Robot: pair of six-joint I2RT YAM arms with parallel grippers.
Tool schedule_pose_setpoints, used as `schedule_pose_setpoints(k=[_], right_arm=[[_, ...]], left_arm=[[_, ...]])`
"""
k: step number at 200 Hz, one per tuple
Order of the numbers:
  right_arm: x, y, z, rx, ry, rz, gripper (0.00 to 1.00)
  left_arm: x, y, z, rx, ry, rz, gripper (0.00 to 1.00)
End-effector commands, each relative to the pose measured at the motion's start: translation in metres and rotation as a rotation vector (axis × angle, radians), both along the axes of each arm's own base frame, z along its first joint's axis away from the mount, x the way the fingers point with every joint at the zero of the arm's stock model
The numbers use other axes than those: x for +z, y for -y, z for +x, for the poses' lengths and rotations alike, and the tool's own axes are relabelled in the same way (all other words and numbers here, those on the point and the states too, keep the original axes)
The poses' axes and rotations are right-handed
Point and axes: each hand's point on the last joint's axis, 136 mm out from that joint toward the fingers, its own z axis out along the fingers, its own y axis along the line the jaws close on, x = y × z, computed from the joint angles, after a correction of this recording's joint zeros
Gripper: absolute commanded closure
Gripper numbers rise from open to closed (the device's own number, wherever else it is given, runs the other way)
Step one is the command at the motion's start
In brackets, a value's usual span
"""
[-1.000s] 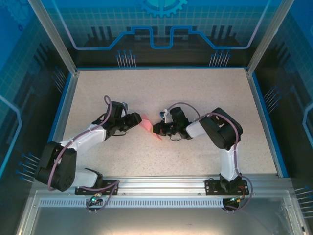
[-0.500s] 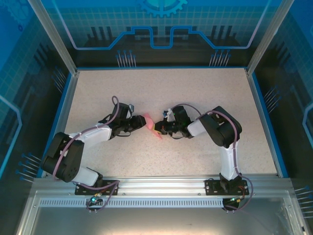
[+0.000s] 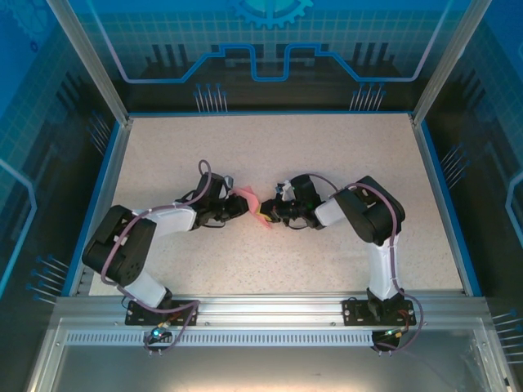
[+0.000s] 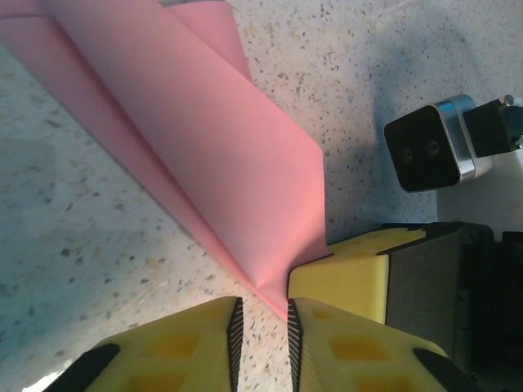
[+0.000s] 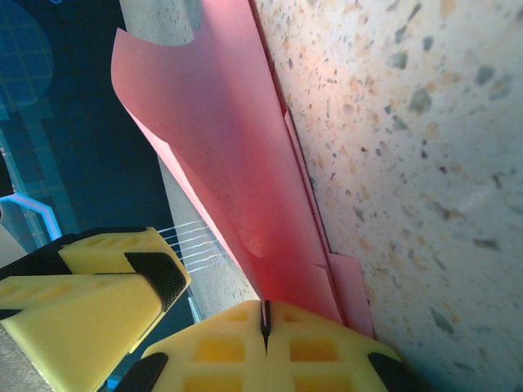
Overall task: Fold a paper plane with a square sheet of paper (pick it up from the middle)
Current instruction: Fold the wing for the fifth time at the center of the table.
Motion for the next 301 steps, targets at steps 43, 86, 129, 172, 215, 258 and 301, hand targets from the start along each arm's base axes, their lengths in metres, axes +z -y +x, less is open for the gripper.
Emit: schedule_pose_setpoints(k=[43,86,129,172,215,258,301], right_arm=[[-0.053,0.023,-0.012,-0.051,-0.212,-0.088,1.0],[-0.056,0.023,-0.015,-0.03,-0.221,-0.106,1.0],[-0.06,0.022,-0.016,0.002,-0.232,-0.132,1.0],[-0.066,0.023,-0.018,0.014,-0.247,-0.15,1.0],[-0.071,0.026,-0.021,0.014,-0.264,-0.17,1.0],[-0.077,0.028,-0.024,0.008,-0.288,-0.183,1.0],[-0.08,0.029,-0.027,0.009,-0.301,-0.19,1.0]], left_arm=[[0.007,0.019,0.02,-0.049,0.056,-0.036,0.8],[0.0,0.019,0.026,-0.039,0.05,-0.018,0.82],[-0.008,0.017,0.027,-0.028,0.036,-0.003,0.83],[-0.011,0.015,0.027,-0.025,0.034,0.012,0.84],[-0.016,0.014,0.028,-0.025,0.029,0.022,0.85],[-0.021,0.015,0.031,-0.034,0.025,0.033,0.85],[-0.025,0.014,0.031,-0.027,0.01,0.043,0.85]])
